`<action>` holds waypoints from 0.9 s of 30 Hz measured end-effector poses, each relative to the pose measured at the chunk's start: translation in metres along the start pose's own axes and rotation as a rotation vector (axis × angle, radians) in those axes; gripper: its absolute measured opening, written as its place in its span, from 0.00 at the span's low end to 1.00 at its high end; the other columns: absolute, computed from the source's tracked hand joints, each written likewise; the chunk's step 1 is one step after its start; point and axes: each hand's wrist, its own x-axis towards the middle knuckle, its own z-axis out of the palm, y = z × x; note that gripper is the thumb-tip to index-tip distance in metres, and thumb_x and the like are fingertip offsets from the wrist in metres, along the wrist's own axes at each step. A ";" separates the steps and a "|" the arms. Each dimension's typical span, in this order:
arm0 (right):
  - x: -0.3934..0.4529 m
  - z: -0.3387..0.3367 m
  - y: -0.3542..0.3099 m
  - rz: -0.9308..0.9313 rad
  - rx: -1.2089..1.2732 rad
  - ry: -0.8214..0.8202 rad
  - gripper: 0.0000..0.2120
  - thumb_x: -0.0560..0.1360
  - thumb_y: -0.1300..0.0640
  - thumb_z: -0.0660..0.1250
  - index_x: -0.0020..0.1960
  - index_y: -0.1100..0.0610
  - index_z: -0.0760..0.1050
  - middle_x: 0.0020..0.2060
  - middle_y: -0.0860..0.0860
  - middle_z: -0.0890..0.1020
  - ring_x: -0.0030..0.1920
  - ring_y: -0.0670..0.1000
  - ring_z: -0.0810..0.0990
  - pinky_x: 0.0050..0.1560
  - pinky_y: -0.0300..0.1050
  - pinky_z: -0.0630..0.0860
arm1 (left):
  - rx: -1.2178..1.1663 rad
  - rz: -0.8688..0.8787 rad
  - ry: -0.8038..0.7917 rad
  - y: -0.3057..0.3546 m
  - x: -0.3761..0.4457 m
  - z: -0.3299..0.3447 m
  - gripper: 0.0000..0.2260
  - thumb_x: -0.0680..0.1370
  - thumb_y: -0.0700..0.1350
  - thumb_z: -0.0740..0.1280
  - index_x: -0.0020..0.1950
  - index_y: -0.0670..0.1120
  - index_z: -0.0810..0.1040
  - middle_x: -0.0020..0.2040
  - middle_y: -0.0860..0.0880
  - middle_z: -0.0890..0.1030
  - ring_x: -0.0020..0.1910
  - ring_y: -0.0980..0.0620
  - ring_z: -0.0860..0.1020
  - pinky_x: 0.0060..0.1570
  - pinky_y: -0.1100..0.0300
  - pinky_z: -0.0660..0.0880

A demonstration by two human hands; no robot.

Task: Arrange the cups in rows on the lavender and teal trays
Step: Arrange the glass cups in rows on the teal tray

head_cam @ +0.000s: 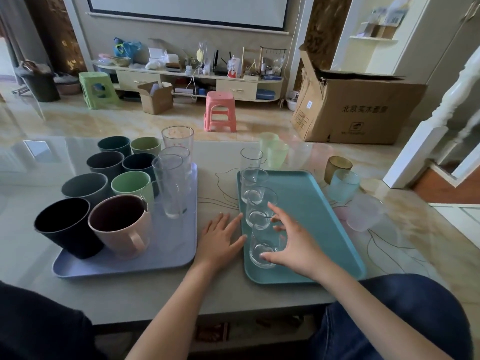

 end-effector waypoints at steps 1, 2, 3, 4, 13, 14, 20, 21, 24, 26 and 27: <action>0.000 0.003 0.003 0.002 0.008 0.018 0.50 0.63 0.52 0.78 0.74 0.41 0.51 0.61 0.42 0.67 0.62 0.42 0.71 0.61 0.37 0.68 | 0.001 0.002 0.002 -0.001 0.000 0.001 0.38 0.66 0.70 0.39 0.76 0.62 0.50 0.78 0.50 0.54 0.78 0.53 0.48 0.74 0.55 0.45; 0.000 0.006 0.007 0.019 0.044 0.033 0.50 0.63 0.52 0.78 0.75 0.42 0.51 0.61 0.42 0.67 0.62 0.42 0.71 0.62 0.39 0.69 | 0.003 0.003 0.003 -0.001 0.000 0.001 0.38 0.66 0.70 0.39 0.76 0.62 0.50 0.78 0.50 0.54 0.78 0.53 0.48 0.74 0.55 0.45; -0.001 0.010 0.012 0.052 0.102 0.038 0.50 0.63 0.52 0.78 0.75 0.43 0.50 0.62 0.44 0.68 0.63 0.43 0.71 0.63 0.41 0.70 | 0.004 0.004 0.004 -0.001 0.000 0.001 0.38 0.66 0.70 0.39 0.76 0.62 0.50 0.78 0.50 0.54 0.78 0.53 0.48 0.74 0.55 0.45; -0.002 0.015 0.017 0.092 0.165 0.033 0.51 0.63 0.52 0.79 0.75 0.44 0.50 0.63 0.45 0.68 0.64 0.44 0.71 0.64 0.43 0.71 | 0.002 0.002 0.005 0.000 0.000 0.001 0.38 0.66 0.70 0.39 0.76 0.61 0.50 0.78 0.50 0.54 0.78 0.53 0.48 0.74 0.55 0.45; -0.002 0.023 0.029 0.135 0.246 -0.001 0.31 0.64 0.56 0.78 0.59 0.44 0.65 0.56 0.44 0.74 0.53 0.39 0.76 0.48 0.23 0.71 | 0.011 -0.006 0.010 0.002 0.000 0.001 0.38 0.66 0.69 0.39 0.76 0.61 0.51 0.78 0.50 0.55 0.78 0.53 0.48 0.74 0.55 0.46; -0.002 0.023 0.030 0.133 0.248 0.003 0.30 0.64 0.56 0.78 0.59 0.45 0.65 0.56 0.43 0.74 0.52 0.39 0.76 0.46 0.22 0.70 | 0.009 -0.007 0.011 0.002 -0.001 0.001 0.38 0.66 0.69 0.39 0.76 0.61 0.51 0.78 0.50 0.55 0.78 0.53 0.48 0.74 0.55 0.46; -0.004 0.024 0.032 0.132 0.268 0.002 0.32 0.64 0.55 0.78 0.61 0.45 0.66 0.57 0.42 0.74 0.57 0.42 0.76 0.57 0.33 0.71 | 0.016 -0.007 0.007 0.003 0.000 0.001 0.38 0.66 0.69 0.39 0.76 0.61 0.51 0.78 0.50 0.55 0.78 0.53 0.48 0.74 0.55 0.45; -0.004 0.025 0.032 0.134 0.267 0.002 0.31 0.64 0.55 0.78 0.61 0.45 0.66 0.57 0.42 0.74 0.57 0.42 0.76 0.58 0.33 0.71 | 0.014 -0.007 0.008 0.003 0.000 0.000 0.39 0.65 0.69 0.39 0.76 0.61 0.51 0.78 0.50 0.55 0.78 0.52 0.48 0.74 0.55 0.45; -0.004 0.025 0.032 0.143 0.273 -0.003 0.31 0.65 0.55 0.78 0.61 0.44 0.65 0.57 0.42 0.74 0.56 0.40 0.75 0.56 0.29 0.70 | 0.006 -0.009 0.010 0.004 -0.001 -0.001 0.39 0.65 0.69 0.39 0.76 0.61 0.52 0.78 0.50 0.55 0.78 0.53 0.48 0.74 0.55 0.45; -0.004 0.024 0.033 0.150 0.297 -0.030 0.32 0.66 0.58 0.77 0.61 0.45 0.64 0.58 0.41 0.73 0.55 0.37 0.75 0.51 0.23 0.69 | 0.005 -0.012 0.012 0.005 -0.001 -0.001 0.38 0.65 0.69 0.40 0.76 0.61 0.52 0.78 0.50 0.56 0.78 0.53 0.49 0.74 0.55 0.45; -0.004 0.023 0.034 0.153 0.308 -0.061 0.33 0.66 0.60 0.77 0.62 0.45 0.62 0.59 0.42 0.71 0.56 0.37 0.74 0.52 0.22 0.68 | 0.003 -0.013 0.012 0.005 -0.001 -0.001 0.39 0.65 0.68 0.40 0.76 0.61 0.52 0.78 0.50 0.56 0.77 0.53 0.49 0.74 0.55 0.45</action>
